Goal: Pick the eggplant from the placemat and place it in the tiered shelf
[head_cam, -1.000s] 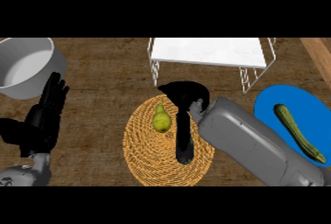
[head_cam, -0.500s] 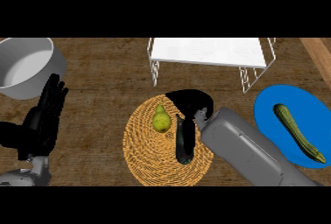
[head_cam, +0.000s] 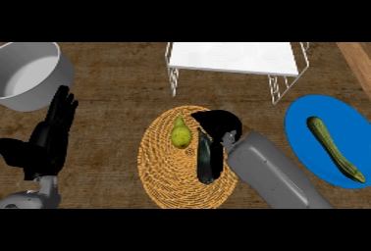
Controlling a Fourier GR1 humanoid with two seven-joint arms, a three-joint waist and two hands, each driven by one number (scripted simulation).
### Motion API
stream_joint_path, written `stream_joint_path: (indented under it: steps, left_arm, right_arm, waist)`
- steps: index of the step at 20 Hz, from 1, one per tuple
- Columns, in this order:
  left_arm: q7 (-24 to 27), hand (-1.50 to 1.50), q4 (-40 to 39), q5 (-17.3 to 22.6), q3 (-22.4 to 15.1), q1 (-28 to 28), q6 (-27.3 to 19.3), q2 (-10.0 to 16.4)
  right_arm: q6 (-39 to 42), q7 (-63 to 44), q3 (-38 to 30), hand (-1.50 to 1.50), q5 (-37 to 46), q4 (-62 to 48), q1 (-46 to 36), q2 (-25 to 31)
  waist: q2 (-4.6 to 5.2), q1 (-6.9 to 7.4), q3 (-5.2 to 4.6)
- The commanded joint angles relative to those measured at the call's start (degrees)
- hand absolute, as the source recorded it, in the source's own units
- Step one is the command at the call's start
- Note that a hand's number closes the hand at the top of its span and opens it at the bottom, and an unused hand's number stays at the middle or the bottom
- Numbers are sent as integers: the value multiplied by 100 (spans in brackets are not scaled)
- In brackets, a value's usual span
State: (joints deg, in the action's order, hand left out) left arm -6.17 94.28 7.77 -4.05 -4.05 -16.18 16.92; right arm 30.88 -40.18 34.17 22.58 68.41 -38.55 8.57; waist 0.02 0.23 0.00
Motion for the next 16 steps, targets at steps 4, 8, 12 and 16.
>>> stream_joint_path:
  steps: [4,8,12,16]
  left_arm:
    - [-378,0,673,-440,-137,332,-146,-231]
    - [81,0,146,-184,258,118,248,-311]
    - [-260,0,293,-391,289,55,208,-370]
    - [-264,0,-92,-561,273,-348,96,-485]
  right_arm:
    - [-103,643,-345,-150,672,-378,182,-225]
    - [-227,859,-214,-150,1095,-217,690,-411]
    - [72,498,-458,-150,1223,2,793,-702]
    - [-2,773,-296,150,1425,-448,966,-829]
  waist:
    - [-3,25,2]
    - [0,-4,0]
    - [-7,-16,0]
    - [-2,-30,0]
